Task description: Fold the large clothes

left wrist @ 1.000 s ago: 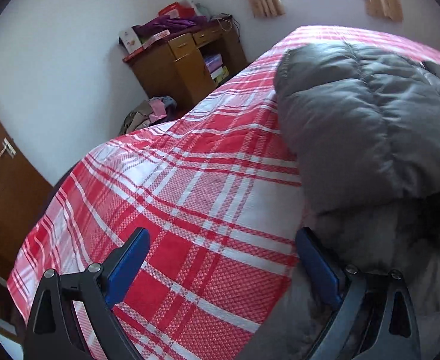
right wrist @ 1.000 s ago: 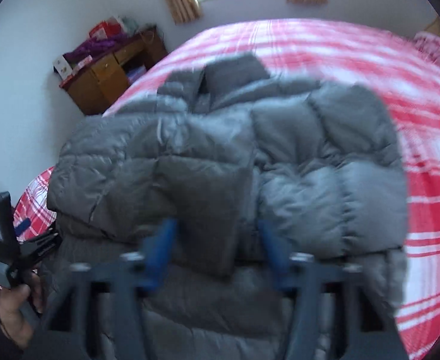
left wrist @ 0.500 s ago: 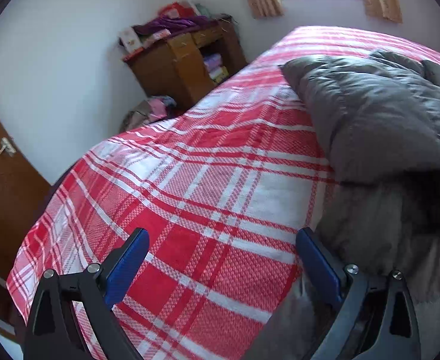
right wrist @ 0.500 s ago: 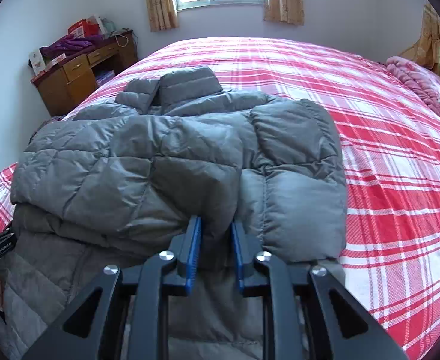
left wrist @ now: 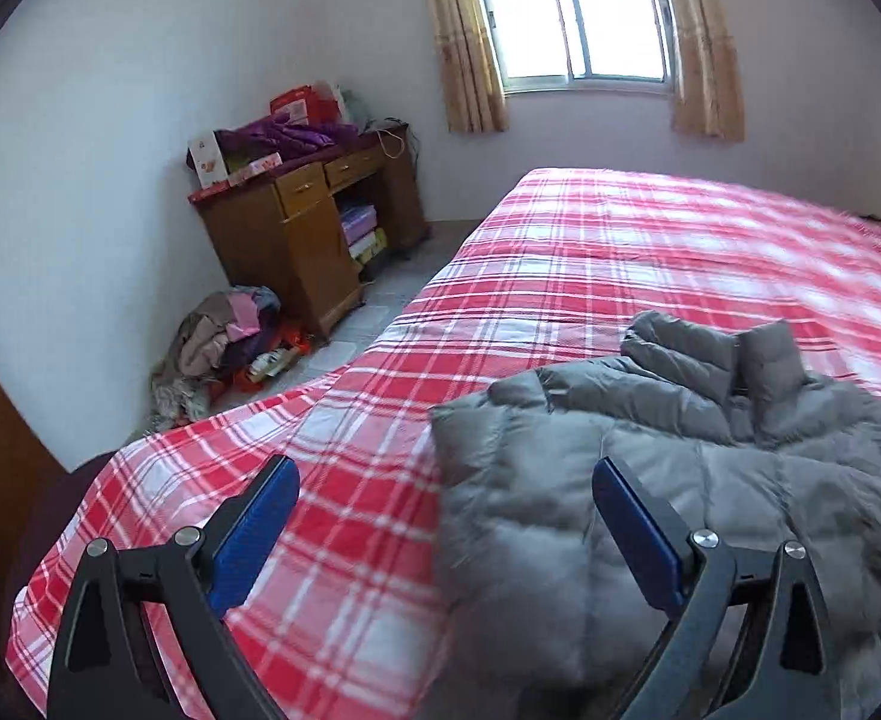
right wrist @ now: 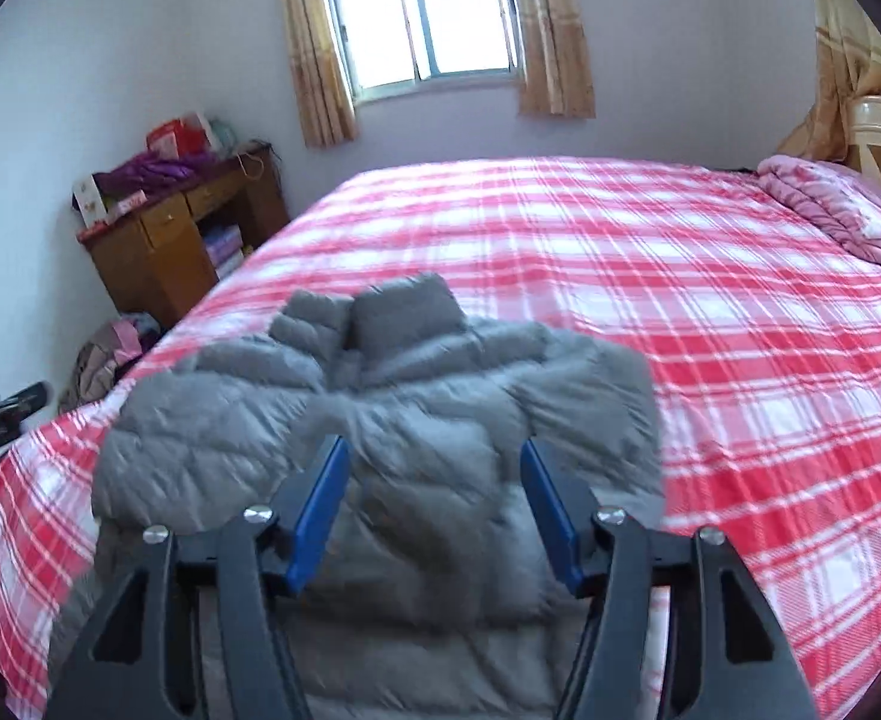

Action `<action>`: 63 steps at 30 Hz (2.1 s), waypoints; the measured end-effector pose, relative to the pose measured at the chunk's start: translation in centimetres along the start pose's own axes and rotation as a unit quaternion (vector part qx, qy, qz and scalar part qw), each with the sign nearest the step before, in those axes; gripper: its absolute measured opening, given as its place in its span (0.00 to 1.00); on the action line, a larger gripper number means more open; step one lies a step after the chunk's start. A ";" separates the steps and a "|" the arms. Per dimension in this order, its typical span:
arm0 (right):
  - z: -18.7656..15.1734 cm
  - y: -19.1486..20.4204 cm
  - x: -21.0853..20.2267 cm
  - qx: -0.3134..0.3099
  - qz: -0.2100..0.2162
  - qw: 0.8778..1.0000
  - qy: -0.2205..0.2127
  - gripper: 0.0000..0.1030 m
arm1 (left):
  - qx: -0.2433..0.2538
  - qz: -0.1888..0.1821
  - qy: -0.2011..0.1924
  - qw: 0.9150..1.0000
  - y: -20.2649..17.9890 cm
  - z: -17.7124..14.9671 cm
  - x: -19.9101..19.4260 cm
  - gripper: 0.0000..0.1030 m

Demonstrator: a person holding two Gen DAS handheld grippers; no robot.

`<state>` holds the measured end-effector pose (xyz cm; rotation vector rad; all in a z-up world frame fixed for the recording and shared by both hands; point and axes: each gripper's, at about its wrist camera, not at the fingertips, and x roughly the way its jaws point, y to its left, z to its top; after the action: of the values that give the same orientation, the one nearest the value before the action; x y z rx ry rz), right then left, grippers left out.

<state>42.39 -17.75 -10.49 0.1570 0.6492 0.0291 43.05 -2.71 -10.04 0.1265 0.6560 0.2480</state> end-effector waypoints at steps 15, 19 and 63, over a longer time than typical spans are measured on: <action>-4.0 2.7 10.7 -0.009 -0.010 0.998 0.056 0.62 | -0.001 -0.022 0.090 0.996 -4.6 -5.4 10.9 0.98; -4.1 2.5 11.3 -0.008 -0.008 0.997 0.070 0.62 | -0.003 -0.024 0.106 0.994 -4.8 -5.6 11.8 0.99; -5.1 4.8 12.8 -0.067 -0.086 0.990 0.094 0.63 | 0.052 0.038 0.086 0.994 -8.1 -5.8 11.0 0.99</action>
<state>49.63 -11.39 -21.42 -0.0335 0.8448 -0.0795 49.38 -7.30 -22.64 0.2329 0.8369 0.3009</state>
